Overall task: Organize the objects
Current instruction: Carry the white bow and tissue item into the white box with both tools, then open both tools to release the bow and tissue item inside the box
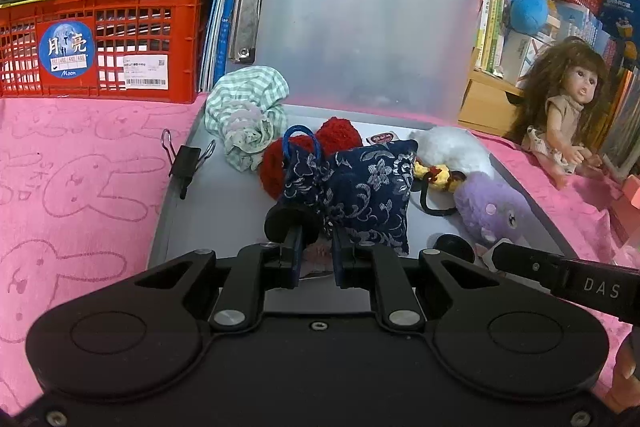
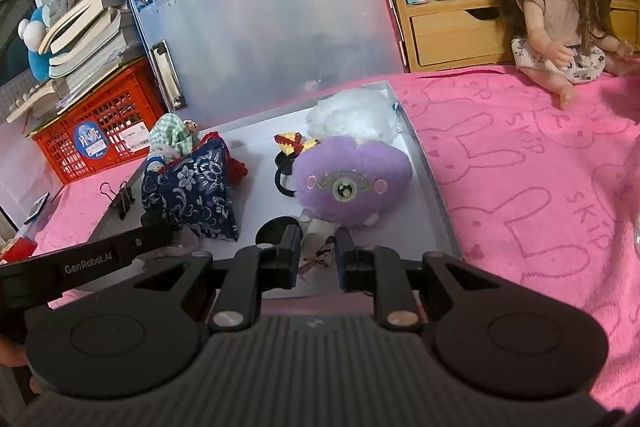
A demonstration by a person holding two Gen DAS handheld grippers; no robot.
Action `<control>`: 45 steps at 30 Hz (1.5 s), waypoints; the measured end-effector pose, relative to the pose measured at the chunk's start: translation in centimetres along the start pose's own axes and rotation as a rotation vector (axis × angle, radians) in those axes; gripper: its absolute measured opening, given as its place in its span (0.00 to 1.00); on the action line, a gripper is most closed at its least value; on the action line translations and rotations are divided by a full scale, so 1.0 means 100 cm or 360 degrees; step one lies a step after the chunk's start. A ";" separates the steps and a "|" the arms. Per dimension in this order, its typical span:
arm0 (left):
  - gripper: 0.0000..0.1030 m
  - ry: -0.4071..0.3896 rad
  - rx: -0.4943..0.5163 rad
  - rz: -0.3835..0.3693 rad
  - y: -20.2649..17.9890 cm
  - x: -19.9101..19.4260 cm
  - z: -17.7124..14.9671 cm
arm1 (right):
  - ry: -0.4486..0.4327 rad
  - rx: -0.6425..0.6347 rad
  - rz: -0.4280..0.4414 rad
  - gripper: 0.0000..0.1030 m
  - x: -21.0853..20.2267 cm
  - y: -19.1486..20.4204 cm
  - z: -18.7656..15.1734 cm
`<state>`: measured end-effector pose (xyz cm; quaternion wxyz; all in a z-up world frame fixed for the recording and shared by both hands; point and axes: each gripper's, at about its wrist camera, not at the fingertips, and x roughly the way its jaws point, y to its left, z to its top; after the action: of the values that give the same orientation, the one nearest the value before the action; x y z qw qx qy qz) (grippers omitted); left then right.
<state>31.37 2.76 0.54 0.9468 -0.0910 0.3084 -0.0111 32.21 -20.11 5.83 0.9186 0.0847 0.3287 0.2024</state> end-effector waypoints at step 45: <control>0.34 -0.0042 0.0065 0.0011 -0.002 -0.017 -0.001 | -0.0031 -0.0122 -0.0056 0.50 -0.012 0.015 -0.004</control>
<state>29.93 2.63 1.45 0.9525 -0.0705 0.2961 -0.0129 30.65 -19.27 6.62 0.9278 0.0455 0.3131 0.1979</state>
